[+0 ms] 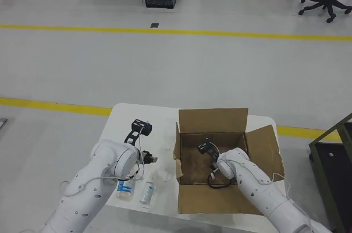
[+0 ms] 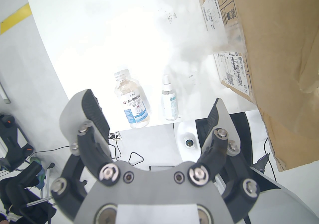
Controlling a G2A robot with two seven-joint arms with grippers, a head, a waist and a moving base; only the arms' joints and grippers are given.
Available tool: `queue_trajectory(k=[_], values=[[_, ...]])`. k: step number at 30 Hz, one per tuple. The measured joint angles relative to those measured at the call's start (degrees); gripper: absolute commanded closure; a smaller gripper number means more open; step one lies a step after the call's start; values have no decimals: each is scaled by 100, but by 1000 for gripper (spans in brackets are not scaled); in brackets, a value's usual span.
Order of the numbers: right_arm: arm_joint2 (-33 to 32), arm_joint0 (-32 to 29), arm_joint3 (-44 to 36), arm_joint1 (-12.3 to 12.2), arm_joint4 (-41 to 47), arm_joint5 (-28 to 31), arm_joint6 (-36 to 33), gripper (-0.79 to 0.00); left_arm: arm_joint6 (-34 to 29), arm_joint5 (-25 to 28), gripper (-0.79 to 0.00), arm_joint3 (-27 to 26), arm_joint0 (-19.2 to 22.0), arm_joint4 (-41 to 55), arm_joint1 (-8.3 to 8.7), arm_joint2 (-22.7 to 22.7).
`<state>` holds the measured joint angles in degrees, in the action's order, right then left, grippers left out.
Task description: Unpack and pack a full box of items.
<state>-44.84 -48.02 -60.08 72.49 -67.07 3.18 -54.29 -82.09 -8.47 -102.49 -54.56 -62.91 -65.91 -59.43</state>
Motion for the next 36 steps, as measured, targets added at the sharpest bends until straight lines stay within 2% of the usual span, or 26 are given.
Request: queue_trajectory(k=[22, 29, 30, 33, 36], values=[[68, 124, 458, 218, -4, 78, 61, -277, 0, 0, -785, 0, 0, 0, 0, 0], [47, 116, 474, 258, -46, 73, 32, -185, 0, 0, -785, 0, 0, 0, 0, 0], [46, 116, 475, 262, -54, 73, 26, -111, 0, 0, -785, 0, 0, 0, 0, 0], [41, 111, 464, 277, -92, 71, 10, 0, 0, 0, -785, 0, 0, 0, 0, 0], [31, 107, 463, 290, -119, 73, -1, 0, 0, 0, -785, 0, 0, 0, 0, 0]])
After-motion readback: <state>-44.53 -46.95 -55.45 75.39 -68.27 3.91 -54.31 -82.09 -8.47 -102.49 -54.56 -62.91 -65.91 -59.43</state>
